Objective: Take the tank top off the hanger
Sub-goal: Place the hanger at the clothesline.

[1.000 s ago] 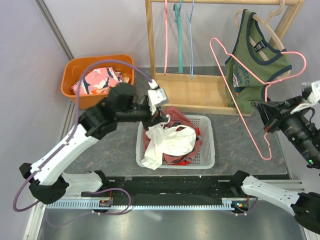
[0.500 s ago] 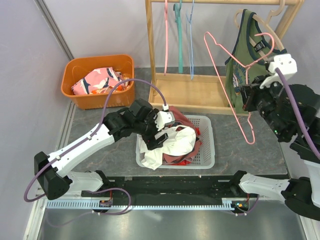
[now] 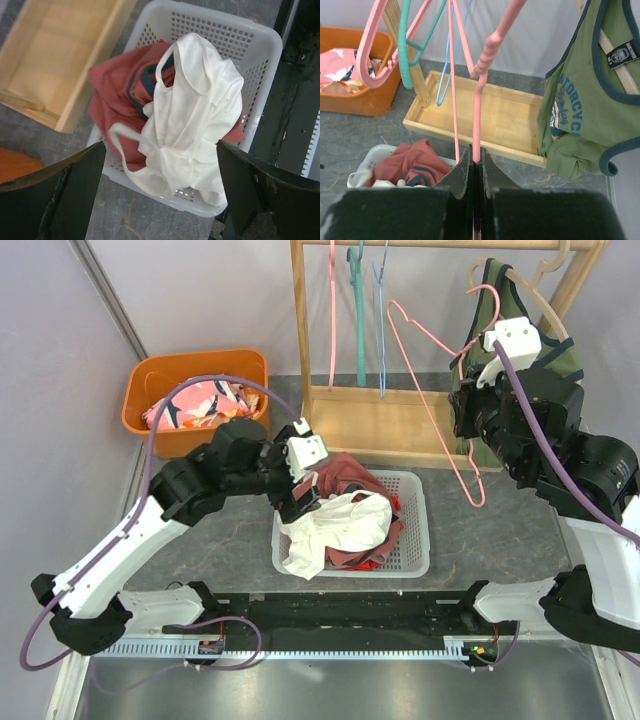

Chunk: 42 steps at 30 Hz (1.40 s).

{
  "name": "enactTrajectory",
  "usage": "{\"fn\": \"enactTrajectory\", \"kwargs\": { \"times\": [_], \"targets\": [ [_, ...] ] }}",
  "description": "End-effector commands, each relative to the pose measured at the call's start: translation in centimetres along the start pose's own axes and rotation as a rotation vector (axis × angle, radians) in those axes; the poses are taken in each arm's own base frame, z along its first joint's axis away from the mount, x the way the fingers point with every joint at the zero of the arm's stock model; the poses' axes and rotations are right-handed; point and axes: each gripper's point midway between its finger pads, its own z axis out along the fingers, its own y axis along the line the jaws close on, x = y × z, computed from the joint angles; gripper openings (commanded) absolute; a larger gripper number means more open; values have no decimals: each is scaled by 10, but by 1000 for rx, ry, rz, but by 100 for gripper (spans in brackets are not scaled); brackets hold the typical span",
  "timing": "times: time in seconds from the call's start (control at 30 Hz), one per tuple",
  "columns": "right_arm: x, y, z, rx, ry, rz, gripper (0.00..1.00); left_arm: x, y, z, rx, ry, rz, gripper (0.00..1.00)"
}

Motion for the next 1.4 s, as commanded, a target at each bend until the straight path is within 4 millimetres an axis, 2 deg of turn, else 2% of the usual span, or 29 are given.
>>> {"fn": "enactTrajectory", "kwargs": {
  "times": [0.0, 0.13, 0.23, 0.27, 0.33, 0.37, 0.4, 0.47, 0.5, 0.57, 0.6, 0.67, 0.83, 0.93, 1.0, 1.07, 1.1, 1.13, 1.2, 1.23, 1.37],
  "targets": [
    [-12, -6, 0, 40, -22, 26, 0, -13, 10, -26, -65, -9, 41, 99],
    [-21, -7, 8, 47, -27, 20, 0, -40, 17, -44, -113, -76, 30, 99],
    [-22, -7, 11, 50, -26, 32, 0, -50, 22, -43, -125, -88, 31, 99],
    [-22, -9, 8, 51, -30, 38, 0, -48, 23, -37, -120, -72, 26, 99],
    [-21, -14, 3, 61, -34, 49, 0, -25, 24, -22, -118, -3, 27, 99],
    [-24, -19, -5, 56, -50, 67, 0, -12, 25, -15, -122, 32, 47, 99],
    [-25, -22, -10, 58, -59, 80, 0, 19, 22, 0, -106, 109, 51, 99],
    [-26, -29, -25, 50, -84, 105, 0, 52, 19, 12, -88, 188, 85, 99],
    [-25, -33, -29, 55, -89, 110, 0, 78, 14, 21, -74, 237, 86, 99],
    [-21, -44, -38, 80, -99, 112, 0, 98, 15, 28, -84, 274, 108, 99],
    [-19, -48, -40, 96, -99, 109, 0, 114, 11, 32, -71, 304, 114, 99],
    [-15, -55, -39, 140, -85, 95, 0, 120, 7, 38, -39, 300, 138, 99],
    [-11, -45, -19, 164, -49, 81, 0, 147, 1, 62, 28, 387, 135, 99],
    [-13, -40, -6, 174, -43, 58, 0, 156, 12, 77, -27, 413, 131, 99],
    [-21, -36, -1, 169, -56, 59, 0, 154, 20, 91, -63, 403, 133, 99],
    [-21, -27, 20, 160, -31, 32, 0, 144, 25, 97, -88, 378, 129, 99],
    [-26, -26, 24, 149, -37, 41, 0, 127, 30, 97, -107, 341, 129, 99],
    [-25, -28, 42, 170, -17, 36, 0, 117, 31, 96, -113, 320, 130, 99],
    [-26, -27, 56, 147, -11, 48, 0, 90, 36, 85, -138, 255, 133, 99],
    [-27, -37, 70, 177, -11, 65, 0, 82, 37, 80, -145, 236, 135, 99],
    [-30, -44, 101, 198, -15, 68, 0, 46, 46, 46, -222, 135, 132, 99]
  ]
}}
